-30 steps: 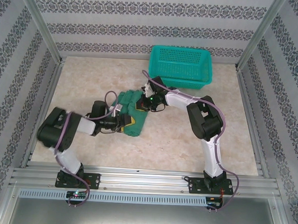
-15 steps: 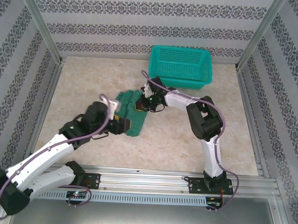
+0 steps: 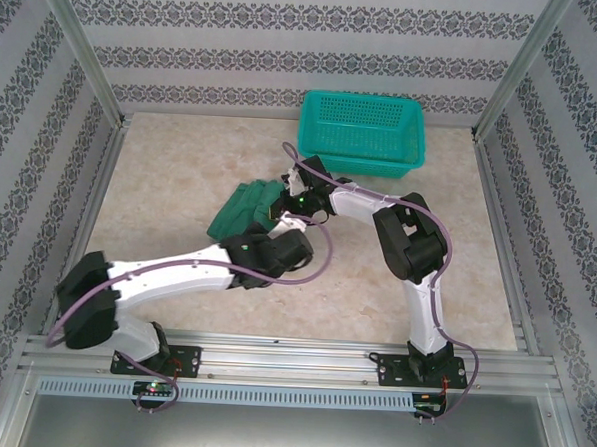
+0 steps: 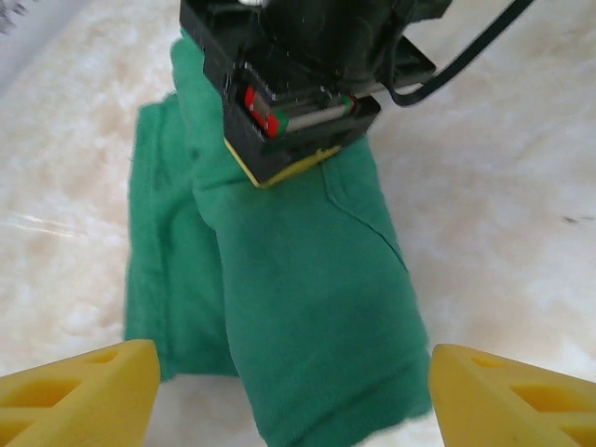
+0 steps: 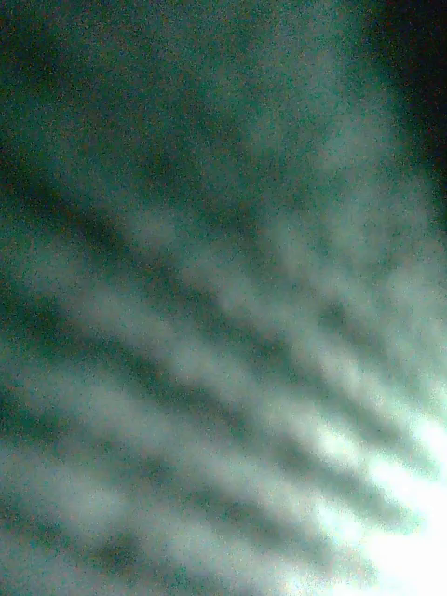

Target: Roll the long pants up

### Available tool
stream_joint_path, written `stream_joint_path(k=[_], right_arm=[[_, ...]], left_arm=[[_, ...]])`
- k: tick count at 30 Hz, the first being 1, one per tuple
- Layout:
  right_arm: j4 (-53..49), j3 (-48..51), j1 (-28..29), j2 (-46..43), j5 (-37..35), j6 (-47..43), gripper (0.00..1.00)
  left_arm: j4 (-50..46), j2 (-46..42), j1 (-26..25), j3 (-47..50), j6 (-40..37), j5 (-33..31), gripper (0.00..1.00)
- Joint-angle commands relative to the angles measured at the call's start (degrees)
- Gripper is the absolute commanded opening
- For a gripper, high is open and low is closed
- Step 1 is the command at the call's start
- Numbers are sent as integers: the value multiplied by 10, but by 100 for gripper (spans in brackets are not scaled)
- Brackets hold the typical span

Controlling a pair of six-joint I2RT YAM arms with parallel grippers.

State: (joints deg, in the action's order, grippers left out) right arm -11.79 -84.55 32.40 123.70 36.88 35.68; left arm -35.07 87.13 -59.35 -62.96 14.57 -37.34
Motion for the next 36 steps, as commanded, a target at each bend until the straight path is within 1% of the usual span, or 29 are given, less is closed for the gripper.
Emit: stream_joint_path(k=[1, 2, 4, 5, 7, 9, 15, 17, 21, 26, 28, 31, 33, 36], right_arm=[[-86, 36, 15, 36, -42, 3, 0], [-87, 34, 15, 36, -42, 2, 0], [-88, 33, 15, 36, -41, 2, 0], [-87, 33, 15, 36, -41, 3, 0], [-86, 35, 15, 34, -42, 3, 0], [-86, 35, 15, 34, -43, 4, 0], [-90, 34, 15, 30, -45, 4, 0], [-89, 34, 15, 29, -45, 5, 0], [-92, 34, 16, 28, -45, 7, 0], [-92, 37, 16, 25, -46, 8, 0], [-93, 35, 16, 25, -46, 8, 0], [-92, 35, 16, 24, -45, 10, 0], [-91, 36, 16, 23, -42, 10, 0], [-90, 37, 17, 22, -39, 9, 0]], left_arm=[[-65, 55, -15, -32, -16, -106, 80], [-80, 70, -16, -39, 2, -124, 83], [-94, 94, -15, -50, 10, -125, 87], [-125, 110, -14, -62, 37, -138, 90], [-167, 140, -11, -79, 66, -144, 92], [-175, 163, -12, -81, 66, -135, 94], [-132, 173, -10, -63, 57, -44, 97], [-132, 190, -10, -66, 58, -39, 97], [-120, 211, -9, -69, 49, -20, 97], [-111, 251, -8, -77, 41, -19, 98], [-100, 260, 0, -72, 42, -18, 99], [-84, 264, 29, -57, 49, -9, 97], [-84, 263, 53, -47, 63, -12, 93], [-77, 263, 93, -32, 74, 4, 87]])
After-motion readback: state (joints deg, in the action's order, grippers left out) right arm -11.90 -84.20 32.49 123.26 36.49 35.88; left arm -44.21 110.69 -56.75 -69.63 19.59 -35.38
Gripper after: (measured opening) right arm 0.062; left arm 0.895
